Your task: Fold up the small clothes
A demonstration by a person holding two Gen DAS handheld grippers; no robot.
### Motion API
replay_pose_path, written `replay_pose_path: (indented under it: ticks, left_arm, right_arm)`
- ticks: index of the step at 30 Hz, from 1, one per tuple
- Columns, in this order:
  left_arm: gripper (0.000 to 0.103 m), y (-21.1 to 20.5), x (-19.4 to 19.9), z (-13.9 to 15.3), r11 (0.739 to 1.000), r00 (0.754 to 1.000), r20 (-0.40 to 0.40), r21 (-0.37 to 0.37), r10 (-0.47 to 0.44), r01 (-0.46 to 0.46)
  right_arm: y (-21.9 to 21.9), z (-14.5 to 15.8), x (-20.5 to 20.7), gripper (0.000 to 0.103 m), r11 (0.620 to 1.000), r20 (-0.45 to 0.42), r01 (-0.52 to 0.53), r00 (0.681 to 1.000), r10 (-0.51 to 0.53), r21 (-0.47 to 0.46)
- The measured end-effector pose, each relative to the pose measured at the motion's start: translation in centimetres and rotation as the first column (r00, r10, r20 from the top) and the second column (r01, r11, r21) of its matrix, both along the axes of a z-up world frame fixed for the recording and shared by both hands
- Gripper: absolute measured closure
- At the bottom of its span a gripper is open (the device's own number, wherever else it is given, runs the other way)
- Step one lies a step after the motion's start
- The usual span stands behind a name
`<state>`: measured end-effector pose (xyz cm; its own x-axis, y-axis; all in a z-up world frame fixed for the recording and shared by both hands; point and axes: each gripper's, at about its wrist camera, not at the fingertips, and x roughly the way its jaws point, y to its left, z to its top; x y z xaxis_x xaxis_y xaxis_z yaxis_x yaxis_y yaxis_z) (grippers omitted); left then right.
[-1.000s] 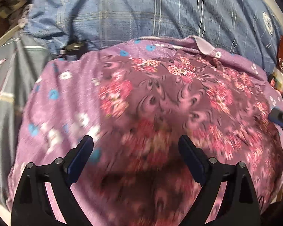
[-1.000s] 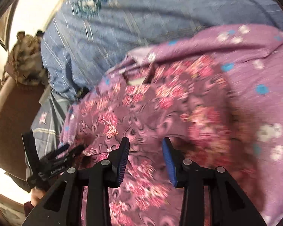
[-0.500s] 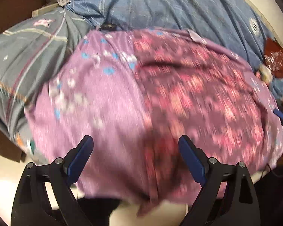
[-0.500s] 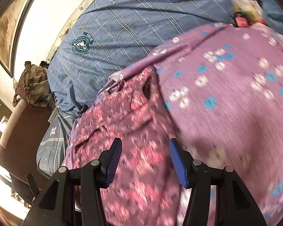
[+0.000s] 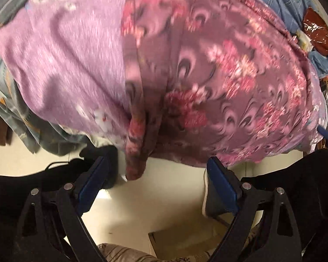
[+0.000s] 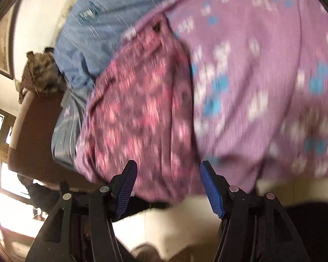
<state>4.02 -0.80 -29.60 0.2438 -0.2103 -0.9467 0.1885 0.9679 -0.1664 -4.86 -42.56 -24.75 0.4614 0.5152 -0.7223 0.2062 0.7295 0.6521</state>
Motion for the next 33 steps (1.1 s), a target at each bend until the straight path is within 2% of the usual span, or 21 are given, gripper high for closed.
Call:
replay_pose_path:
  ticks: [2, 4, 10, 14, 19, 21, 23, 24, 25, 27, 33]
  left_arm:
    - [0.012, 0.1, 0.1, -0.2, 1.0, 1.0, 0.008, 0.002, -0.001, 0.001]
    - [0.017, 0.1, 0.3, -0.1, 1.0, 1.0, 0.021, -0.007, -0.001, 0.002]
    - [0.028, -0.2, 0.9, -0.5, 0.999, 0.999, 0.036, -0.032, -0.028, 0.029]
    - [0.028, -0.3, 1.3, -1.2, 0.998, 0.998, 0.049, -0.044, -0.037, 0.039]
    - [0.028, -0.8, 1.6, -2.6, 0.997, 0.998, 0.035, -0.06, -0.054, 0.056]
    - [0.029, -0.5, 1.7, -2.8, 0.996, 0.998, 0.033, -0.069, -0.058, 0.06]
    - [0.054, -0.1, 1.7, -3.0, 0.994, 0.998, 0.034, -0.087, -0.058, 0.06]
    - [0.078, 0.1, 1.6, -3.1, 0.994, 0.998, 0.03, -0.091, -0.062, 0.064]
    - [0.092, 0.3, 1.5, -3.0, 0.993, 0.997, 0.026, -0.092, -0.067, 0.069]
    - [0.097, 0.6, 1.1, -2.8, 0.99, 0.996, 0.022, -0.11, -0.082, 0.084]
    - [0.099, 1.0, -0.7, -0.3, 0.968, 0.981, 0.082, -0.168, -0.175, 0.187]
  right_arm:
    - [1.1, -0.5, -0.1, 0.04, 0.999, -0.036, -0.032, 0.999, 0.031, -0.02]
    - [2.0, -1.0, 0.0, 0.038, 0.998, -0.06, -0.049, 0.997, 0.046, -0.043]
    - [4.0, -3.6, 1.7, 0.037, 0.979, -0.181, -0.075, 0.983, 0.04, -0.19]
    - [4.8, -4.8, 3.3, 0.036, 0.963, -0.183, -0.084, 0.982, 0.037, -0.255]
    - [6.6, -6.3, 4.5, 0.034, 0.949, -0.188, -0.116, 0.98, 0.061, -0.294]
    - [7.2, -6.5, 4.7, 0.038, 0.941, -0.169, -0.106, 0.984, 0.054, -0.32]
    - [7.5, -6.3, 4.2, 0.057, 0.934, -0.161, -0.114, 0.985, 0.062, -0.339]
    - [7.6, -6.1, 3.8, 0.072, 0.928, -0.161, -0.115, 0.985, 0.061, -0.353]
    - [7.7, -5.8, 3.4, 0.083, 0.932, -0.158, -0.111, 0.986, 0.059, -0.345]
    - [8.0, -5.1, 2.6, 0.086, 0.941, -0.146, -0.106, 0.987, 0.062, -0.321]
    - [8.4, -1.3, 0.1, 0.087, 0.94, -0.132, -0.157, 0.984, 0.122, -0.302]
